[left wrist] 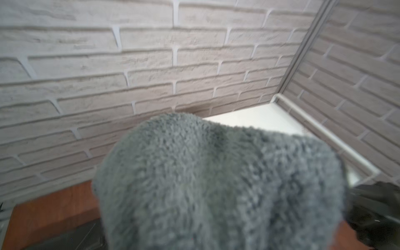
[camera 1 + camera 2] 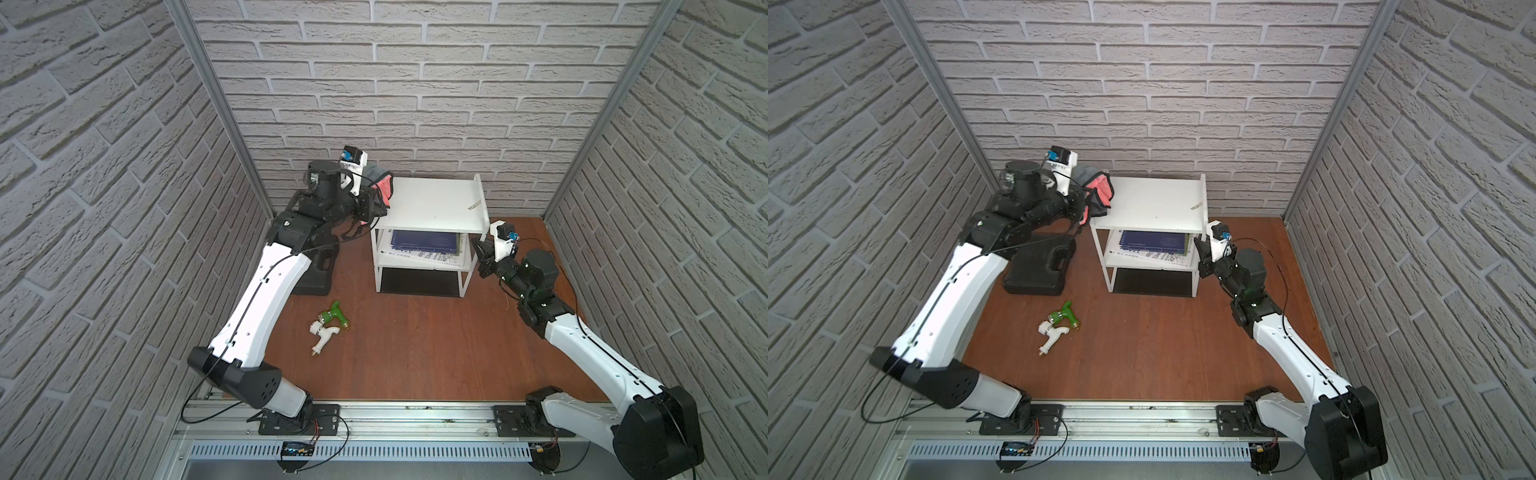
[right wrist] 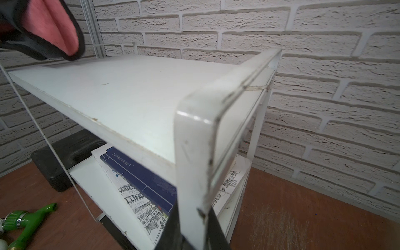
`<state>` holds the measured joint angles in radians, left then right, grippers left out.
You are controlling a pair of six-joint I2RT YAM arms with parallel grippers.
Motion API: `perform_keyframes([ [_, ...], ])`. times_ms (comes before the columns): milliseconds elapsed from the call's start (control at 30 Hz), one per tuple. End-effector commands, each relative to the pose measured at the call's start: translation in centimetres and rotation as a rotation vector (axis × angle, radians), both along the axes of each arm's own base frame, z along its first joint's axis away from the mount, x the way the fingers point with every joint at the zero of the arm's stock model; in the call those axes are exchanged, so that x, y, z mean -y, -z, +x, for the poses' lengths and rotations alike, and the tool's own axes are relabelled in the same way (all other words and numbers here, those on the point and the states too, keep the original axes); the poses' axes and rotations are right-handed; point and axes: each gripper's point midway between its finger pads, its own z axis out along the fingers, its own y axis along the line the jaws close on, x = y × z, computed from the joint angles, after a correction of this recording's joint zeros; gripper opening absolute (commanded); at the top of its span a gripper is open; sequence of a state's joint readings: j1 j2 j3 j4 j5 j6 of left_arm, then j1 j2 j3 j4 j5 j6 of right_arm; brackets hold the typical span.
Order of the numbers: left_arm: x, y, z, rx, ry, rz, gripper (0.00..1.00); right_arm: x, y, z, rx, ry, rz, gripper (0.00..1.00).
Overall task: Wipe the bookshelf clean with a cloth
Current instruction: Hold the shelf at the center of the board.
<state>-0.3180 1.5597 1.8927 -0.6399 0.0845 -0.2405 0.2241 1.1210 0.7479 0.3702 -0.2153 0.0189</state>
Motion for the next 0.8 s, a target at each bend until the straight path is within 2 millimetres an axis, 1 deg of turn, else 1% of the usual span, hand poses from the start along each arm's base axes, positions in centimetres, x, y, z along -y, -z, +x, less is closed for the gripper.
perform_keyframes([
  [0,-2.2,0.0,3.4,-0.019,-0.141,0.055,0.00,-0.9,-0.7,-1.1,-0.035,-0.047,0.066,0.03],
  [133,-3.6,-0.5,9.8,0.011,-0.228,0.073,0.00,-0.7,-0.6,-1.3,-0.039,-0.040,0.071,0.03],
  [167,-3.1,0.5,11.6,0.004,-0.216,0.077,0.00,-0.7,-0.5,-1.3,-0.039,-0.040,0.075,0.03],
  [200,-2.7,1.4,12.6,-0.012,-0.207,0.080,0.00,-0.8,-0.4,-1.4,-0.041,-0.042,0.076,0.03],
  [267,-0.9,2.7,13.0,-0.041,-0.139,0.089,0.00,-0.7,-0.3,-1.4,-0.046,-0.039,0.079,0.03],
  [300,0.1,2.7,12.5,-0.041,-0.120,0.115,0.00,-0.7,-0.3,-1.4,-0.049,-0.040,0.076,0.03],
  [333,0.6,2.6,11.7,-0.037,-0.122,0.163,0.00,-0.7,-0.3,-1.4,-0.050,-0.039,0.073,0.03],
  [400,2.1,2.0,9.9,-0.010,-0.123,0.258,0.00,-0.6,-0.2,-1.3,-0.052,-0.034,0.069,0.03],
  [467,2.9,-0.5,7.4,0.070,-0.138,0.305,0.00,-0.6,-0.3,-1.3,-0.050,-0.033,0.067,0.03],
  [500,2.9,-2.1,6.0,0.116,-0.159,0.314,0.00,-0.6,-0.4,-1.3,-0.049,-0.031,0.066,0.03],
  [533,2.6,-3.2,4.8,0.150,-0.192,0.319,0.00,-0.6,-0.5,-1.2,-0.050,-0.029,0.067,0.03],
  [567,2.5,-3.6,3.8,0.169,-0.210,0.320,0.00,-0.5,-0.6,-1.2,-0.049,-0.025,0.068,0.03],
  [633,3.3,-4.6,2.0,0.218,-0.213,0.296,0.00,-0.4,-0.8,-1.2,-0.048,-0.019,0.073,0.03],
  [733,4.4,-5.4,0.5,0.293,-0.247,0.311,0.00,-0.3,-0.8,-1.3,-0.051,-0.012,0.072,0.03],
  [767,4.8,-5.3,0.2,0.299,-0.247,0.318,0.00,-0.2,-0.9,-1.3,-0.050,-0.011,0.070,0.03],
])
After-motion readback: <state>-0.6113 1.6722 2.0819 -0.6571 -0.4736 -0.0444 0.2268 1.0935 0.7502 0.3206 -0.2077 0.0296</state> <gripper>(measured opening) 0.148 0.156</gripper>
